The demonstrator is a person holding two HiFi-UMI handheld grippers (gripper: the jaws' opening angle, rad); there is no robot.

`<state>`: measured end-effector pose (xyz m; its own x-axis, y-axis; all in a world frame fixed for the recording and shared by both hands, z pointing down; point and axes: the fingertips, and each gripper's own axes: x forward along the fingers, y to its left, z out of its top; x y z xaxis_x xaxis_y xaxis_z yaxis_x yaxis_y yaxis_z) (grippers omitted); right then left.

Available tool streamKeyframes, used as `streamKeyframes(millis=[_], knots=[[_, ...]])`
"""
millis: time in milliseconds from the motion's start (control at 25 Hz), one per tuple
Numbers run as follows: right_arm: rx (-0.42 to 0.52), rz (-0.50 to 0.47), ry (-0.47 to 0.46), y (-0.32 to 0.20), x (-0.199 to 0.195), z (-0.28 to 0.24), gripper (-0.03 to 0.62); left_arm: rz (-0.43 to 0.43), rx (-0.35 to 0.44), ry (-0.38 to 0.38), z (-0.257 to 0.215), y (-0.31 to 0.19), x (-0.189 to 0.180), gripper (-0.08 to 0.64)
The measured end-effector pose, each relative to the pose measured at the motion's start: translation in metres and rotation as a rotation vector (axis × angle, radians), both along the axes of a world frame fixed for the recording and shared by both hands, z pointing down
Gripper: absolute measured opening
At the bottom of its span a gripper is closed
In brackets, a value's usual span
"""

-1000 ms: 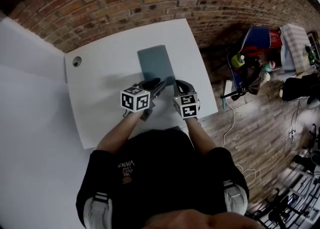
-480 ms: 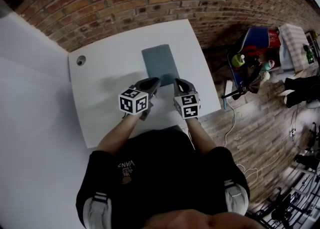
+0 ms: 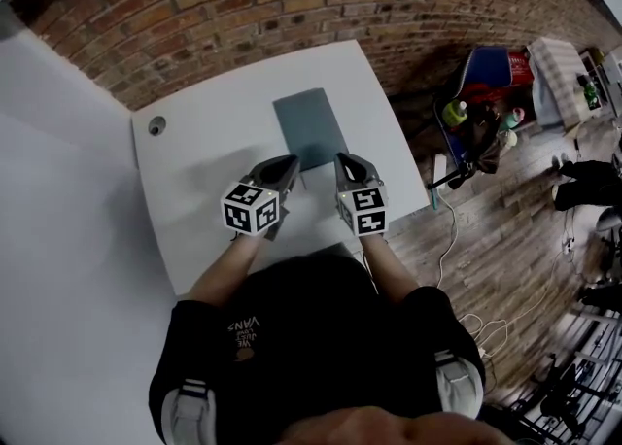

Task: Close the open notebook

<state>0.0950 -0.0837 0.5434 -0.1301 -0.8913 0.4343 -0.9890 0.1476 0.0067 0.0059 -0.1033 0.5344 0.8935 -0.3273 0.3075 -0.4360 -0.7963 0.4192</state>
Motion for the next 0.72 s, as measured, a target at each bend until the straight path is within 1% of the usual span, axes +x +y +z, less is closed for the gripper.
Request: streamKeyframes(millis=[200, 600, 720], knots=[[0.03, -0.001, -0.003, 0.005, -0.014, -0.01, -0.002, -0.005, 0.04, 0.001, -0.006, 0.005, -0.017, 0.028], [0.08, -0.004, -0.037, 0.017, -0.04, -0.031, -0.002, -0.019, 0.043, 0.012, -0.013, 0.022, -0.052, 0.028], [0.095, -0.002, -0.04, 0.021, -0.046, -0.036, -0.002, -0.022, 0.067, 0.006, -0.015, 0.025, -0.065, 0.026]])
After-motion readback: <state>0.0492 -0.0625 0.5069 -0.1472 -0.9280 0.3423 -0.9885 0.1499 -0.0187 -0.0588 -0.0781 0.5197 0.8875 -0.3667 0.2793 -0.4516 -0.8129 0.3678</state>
